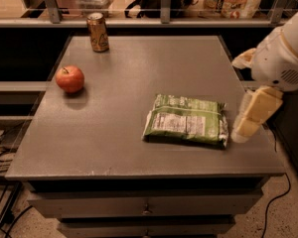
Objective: Move green jalapeno chip bag near orange can
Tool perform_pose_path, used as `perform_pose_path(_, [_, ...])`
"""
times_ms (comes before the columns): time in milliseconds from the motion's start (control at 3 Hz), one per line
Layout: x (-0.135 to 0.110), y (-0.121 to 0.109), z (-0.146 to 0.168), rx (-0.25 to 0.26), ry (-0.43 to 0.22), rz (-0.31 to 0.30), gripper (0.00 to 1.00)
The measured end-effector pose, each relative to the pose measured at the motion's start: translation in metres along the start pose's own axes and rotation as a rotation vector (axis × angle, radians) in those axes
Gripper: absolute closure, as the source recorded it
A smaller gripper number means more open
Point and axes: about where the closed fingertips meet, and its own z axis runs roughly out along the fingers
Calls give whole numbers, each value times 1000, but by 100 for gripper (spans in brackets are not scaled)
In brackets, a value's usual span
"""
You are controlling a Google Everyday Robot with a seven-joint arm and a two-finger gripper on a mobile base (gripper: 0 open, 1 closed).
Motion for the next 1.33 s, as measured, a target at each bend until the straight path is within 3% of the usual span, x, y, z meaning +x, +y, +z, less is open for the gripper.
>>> perform_pose_path(333, [-7, -5, 31, -7, -6, 4, 0])
perform_pose_path(1000, [-13, -2, 84, -15, 73, 1, 0])
perform_pose_path(1333, [-8, 2, 100, -38, 103, 12, 18])
